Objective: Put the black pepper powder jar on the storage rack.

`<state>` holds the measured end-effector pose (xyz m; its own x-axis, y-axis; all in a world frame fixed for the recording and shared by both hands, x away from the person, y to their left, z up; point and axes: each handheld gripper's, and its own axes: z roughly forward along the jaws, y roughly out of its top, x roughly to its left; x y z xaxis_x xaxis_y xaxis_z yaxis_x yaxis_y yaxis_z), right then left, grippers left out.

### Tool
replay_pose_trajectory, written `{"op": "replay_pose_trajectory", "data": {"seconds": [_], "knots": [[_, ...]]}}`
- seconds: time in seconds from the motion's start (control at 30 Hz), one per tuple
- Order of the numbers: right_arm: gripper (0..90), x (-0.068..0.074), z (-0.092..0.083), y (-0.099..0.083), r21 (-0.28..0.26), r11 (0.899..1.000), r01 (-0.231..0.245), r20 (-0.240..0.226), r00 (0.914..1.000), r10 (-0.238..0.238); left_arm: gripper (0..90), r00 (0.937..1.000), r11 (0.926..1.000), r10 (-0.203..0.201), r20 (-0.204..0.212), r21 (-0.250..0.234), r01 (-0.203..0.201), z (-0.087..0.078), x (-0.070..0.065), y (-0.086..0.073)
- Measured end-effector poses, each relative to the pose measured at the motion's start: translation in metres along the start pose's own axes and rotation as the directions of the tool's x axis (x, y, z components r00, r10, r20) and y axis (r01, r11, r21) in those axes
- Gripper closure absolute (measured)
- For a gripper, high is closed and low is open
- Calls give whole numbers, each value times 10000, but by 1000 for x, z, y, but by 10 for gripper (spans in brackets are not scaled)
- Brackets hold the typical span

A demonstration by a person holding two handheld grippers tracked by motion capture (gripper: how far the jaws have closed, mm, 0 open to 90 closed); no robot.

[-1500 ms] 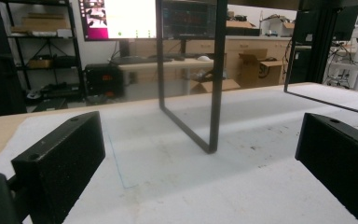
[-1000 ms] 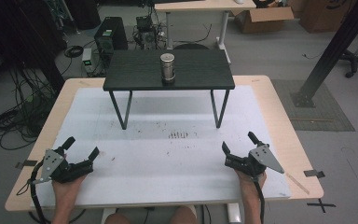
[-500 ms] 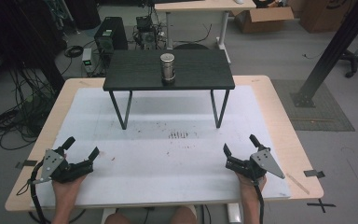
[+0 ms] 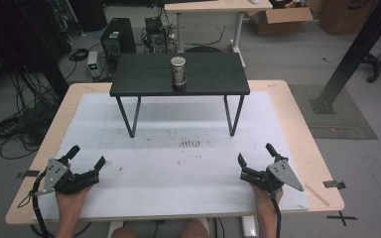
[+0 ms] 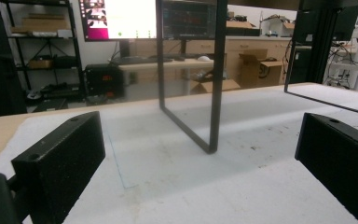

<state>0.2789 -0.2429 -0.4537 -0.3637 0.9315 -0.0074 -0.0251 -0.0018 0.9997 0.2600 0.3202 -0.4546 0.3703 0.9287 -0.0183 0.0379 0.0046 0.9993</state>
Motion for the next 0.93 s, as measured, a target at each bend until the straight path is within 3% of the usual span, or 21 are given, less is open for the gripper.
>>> {"op": "replay_pose_trajectory", "data": {"seconds": [0.93], "knots": [[0, 0, 0, 0, 48, 10000, -25, -3, 10000, 25, 16, 10000, 10000, -29, 12, 61, 29, 0, 1, 0]]}}
